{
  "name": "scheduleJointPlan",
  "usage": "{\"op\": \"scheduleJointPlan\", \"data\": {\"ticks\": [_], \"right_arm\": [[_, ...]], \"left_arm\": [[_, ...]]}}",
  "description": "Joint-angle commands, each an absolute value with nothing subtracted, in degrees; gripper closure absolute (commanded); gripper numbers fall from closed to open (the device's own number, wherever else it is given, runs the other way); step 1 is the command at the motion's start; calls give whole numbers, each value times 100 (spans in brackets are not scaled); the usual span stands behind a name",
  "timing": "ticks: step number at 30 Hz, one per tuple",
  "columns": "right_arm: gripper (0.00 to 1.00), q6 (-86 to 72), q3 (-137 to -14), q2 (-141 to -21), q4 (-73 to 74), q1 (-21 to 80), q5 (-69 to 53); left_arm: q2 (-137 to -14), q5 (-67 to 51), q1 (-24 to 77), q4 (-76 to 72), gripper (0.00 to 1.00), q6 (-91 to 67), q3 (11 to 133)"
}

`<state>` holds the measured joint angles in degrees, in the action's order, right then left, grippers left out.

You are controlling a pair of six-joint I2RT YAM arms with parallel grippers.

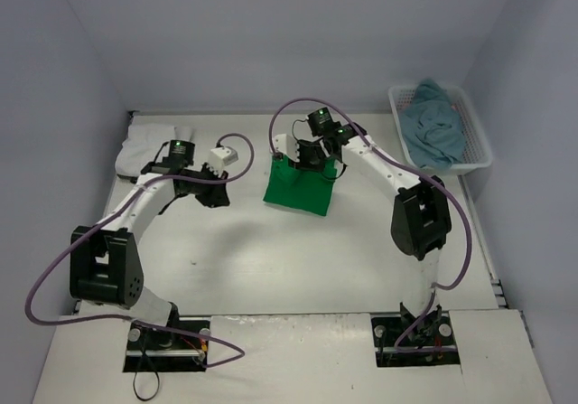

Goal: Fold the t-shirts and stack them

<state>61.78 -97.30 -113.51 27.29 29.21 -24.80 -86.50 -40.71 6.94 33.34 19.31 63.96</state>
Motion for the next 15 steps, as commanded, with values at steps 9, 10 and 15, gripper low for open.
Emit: {"op": "scheduleJointPlan", "data": {"ticks": [9,10,15], "right_arm": [[100,6047,-10520,-12014,2602,2681,-2725],[100,5986,-10668,-12067,2602,2646,-2751],[100,5906,-10960,-12322,2602,2514,-2830]], "left_arm": [[-9676,-4060,1889,399,100,1145,7330],[-9851,-4061,1977,248,100,1064,7382],[-10414,-4113,2215,-403,100,634,7804]]}}
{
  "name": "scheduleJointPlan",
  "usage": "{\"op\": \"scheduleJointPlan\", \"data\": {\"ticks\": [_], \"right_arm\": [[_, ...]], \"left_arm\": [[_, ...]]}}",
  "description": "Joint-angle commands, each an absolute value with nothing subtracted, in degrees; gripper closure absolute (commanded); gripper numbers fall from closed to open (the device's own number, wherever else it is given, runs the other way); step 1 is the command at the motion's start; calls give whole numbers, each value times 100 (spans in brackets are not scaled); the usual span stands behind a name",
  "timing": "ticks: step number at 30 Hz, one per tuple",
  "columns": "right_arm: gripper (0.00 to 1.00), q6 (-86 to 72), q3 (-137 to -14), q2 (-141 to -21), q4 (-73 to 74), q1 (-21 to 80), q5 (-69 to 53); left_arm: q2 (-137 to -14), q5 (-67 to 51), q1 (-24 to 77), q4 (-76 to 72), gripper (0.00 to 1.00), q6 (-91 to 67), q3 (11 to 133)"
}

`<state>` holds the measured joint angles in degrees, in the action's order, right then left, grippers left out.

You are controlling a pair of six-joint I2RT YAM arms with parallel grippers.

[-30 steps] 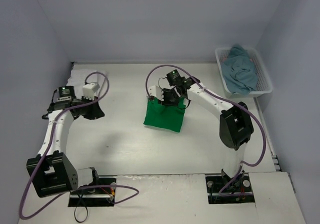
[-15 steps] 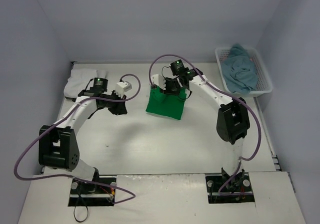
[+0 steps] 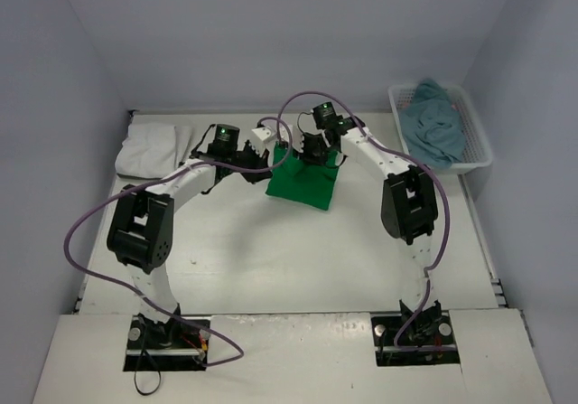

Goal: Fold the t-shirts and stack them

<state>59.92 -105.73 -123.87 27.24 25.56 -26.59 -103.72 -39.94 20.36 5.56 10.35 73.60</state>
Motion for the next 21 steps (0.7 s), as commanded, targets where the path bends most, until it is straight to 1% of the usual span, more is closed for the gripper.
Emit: {"op": "scheduleJointPlan", "data": {"ticks": [1,6,21], "right_arm": [[100,5898,-11038,-12340,2602,2496,-2839],[100,5757,-11294,-12550,2584,2365,-2909],[100,5247,-11988,-13271,2365,2145,-3155]], "left_arm": [[-10467,-4139,2284,-448,100,598,7857],[-10661,-4166,2443,-913,100,282,7945],[-11030,-4245,2698,-1450,100,-220,8042]]}}
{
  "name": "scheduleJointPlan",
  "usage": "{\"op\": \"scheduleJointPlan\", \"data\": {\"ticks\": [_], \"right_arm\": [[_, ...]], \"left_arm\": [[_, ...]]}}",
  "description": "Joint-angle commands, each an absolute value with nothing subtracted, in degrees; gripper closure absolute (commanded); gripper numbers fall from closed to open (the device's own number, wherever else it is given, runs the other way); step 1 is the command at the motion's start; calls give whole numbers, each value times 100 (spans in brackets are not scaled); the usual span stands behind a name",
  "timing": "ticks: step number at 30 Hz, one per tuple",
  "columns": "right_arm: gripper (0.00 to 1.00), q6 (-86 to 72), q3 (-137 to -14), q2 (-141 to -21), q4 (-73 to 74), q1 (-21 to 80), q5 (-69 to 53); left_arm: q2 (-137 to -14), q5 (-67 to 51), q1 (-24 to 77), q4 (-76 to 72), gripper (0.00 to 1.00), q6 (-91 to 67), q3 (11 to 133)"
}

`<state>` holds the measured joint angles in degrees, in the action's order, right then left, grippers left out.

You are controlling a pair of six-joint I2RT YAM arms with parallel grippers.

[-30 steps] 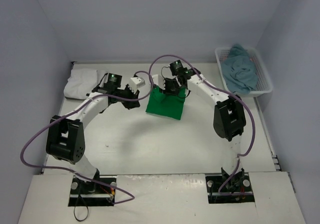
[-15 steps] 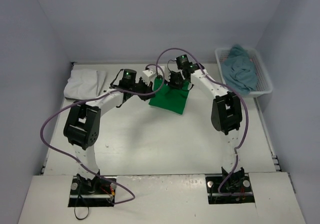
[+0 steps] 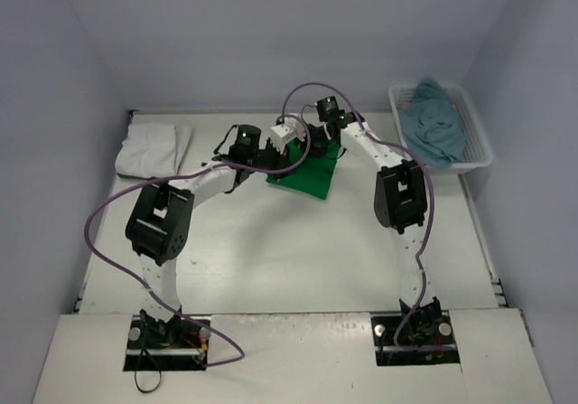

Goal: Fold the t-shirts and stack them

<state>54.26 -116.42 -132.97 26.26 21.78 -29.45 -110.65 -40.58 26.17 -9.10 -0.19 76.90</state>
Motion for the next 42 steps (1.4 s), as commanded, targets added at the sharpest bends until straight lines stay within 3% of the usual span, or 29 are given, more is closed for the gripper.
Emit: {"op": "scheduleJointPlan", "data": {"ticks": [1,16,19,22,23,30,40,42], "right_arm": [[100,5195,-12023,-13350,2356,2136,-3173],[100,4746,-12314,-13764,2013,2039,-3059],[95,4588,-12235,-13694,1943,2013,-3111],[86,4421,-12085,-13614,1811,1995,-3076],[66,4169,-11937,-13475,1724,1969,-3050],[49,3868,-11479,-12982,1635,1811,-3155],[46,3446,-10917,-12139,1416,1450,-3138],[54,3384,-10767,-12006,1310,1389,-3260]], "left_arm": [[-11074,-4254,2716,-1494,100,-237,8077],[-11680,-4237,2821,-1380,100,-220,8420],[-11803,-4166,2839,-1266,100,-115,8516],[-11900,-4070,2848,-1222,100,-53,8578],[-12057,-3939,2856,-1135,100,-9,8674],[-12357,-3587,2856,-905,100,156,8982],[-13008,-3208,2953,421,100,184,10212],[-13008,-3208,2979,448,100,193,10222]]}}
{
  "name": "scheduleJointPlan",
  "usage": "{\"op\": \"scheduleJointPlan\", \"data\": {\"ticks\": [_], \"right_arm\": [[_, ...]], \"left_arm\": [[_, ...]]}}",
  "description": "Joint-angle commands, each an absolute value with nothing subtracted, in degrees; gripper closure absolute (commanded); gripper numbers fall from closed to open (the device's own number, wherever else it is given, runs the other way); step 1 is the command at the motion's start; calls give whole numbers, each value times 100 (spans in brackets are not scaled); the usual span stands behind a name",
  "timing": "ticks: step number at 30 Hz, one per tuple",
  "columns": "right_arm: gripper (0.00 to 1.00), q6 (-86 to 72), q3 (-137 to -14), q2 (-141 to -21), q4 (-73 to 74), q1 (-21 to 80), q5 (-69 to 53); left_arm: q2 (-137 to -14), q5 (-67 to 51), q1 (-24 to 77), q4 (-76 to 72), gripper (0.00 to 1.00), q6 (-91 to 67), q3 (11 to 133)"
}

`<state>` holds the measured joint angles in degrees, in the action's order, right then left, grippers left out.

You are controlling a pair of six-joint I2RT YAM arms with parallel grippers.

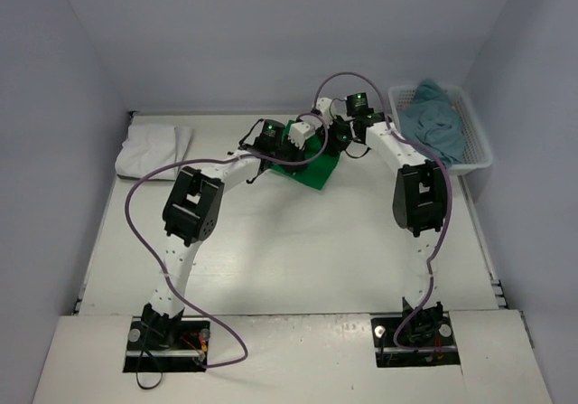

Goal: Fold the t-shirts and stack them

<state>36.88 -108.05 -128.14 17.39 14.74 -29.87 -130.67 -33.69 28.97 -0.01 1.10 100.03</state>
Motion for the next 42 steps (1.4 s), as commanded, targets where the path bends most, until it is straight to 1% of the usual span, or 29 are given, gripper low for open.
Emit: {"op": "scheduleJointPlan", "data": {"ticks": [1,2,3,4,5,10,12,15,21,29,37,40,42], "right_arm": [[58,3358,-10680,-11901,1310,1397,-3383],[79,3366,-10635,-11866,1336,1397,-3479],[91,3375,-10609,-11848,1423,1397,-3550],[99,3366,-10556,-11830,1441,1406,-3603],[100,3392,-10530,-11830,1485,1415,-3656],[100,3603,-10476,-12032,1634,1415,-4069],[100,3700,-10678,-12225,1836,1415,-4315],[100,3683,-11135,-12847,2083,1415,-4499],[100,3578,-12005,-13709,2180,1424,-4403],[100,3296,-12919,-14378,2162,1441,-4324],[100,3023,-13069,-14475,1889,1503,-4166],[100,3208,-12694,-14345,1951,1634,-4113],[100,3199,-12656,-14344,1995,1661,-4078]], "left_arm": [[-12999,-3208,2979,440,100,202,10196],[-12999,-3217,2979,439,100,211,10195],[-12990,-3208,2971,457,100,228,10187],[-12982,-3191,2979,457,100,229,10169],[-12973,-3190,2979,466,100,237,10160],[-12973,-3199,2971,492,100,237,10169],[-12981,-3164,2979,536,100,263,10221],[-12990,-3129,2979,624,100,299,10309],[-12832,-3146,2962,606,100,343,10161],[-12727,-3225,2918,606,100,352,10107],[-12806,-3313,2865,703,100,308,10230],[-12692,-3366,2830,712,100,281,10222],[-12622,-3427,2804,695,100,255,10213]]}}
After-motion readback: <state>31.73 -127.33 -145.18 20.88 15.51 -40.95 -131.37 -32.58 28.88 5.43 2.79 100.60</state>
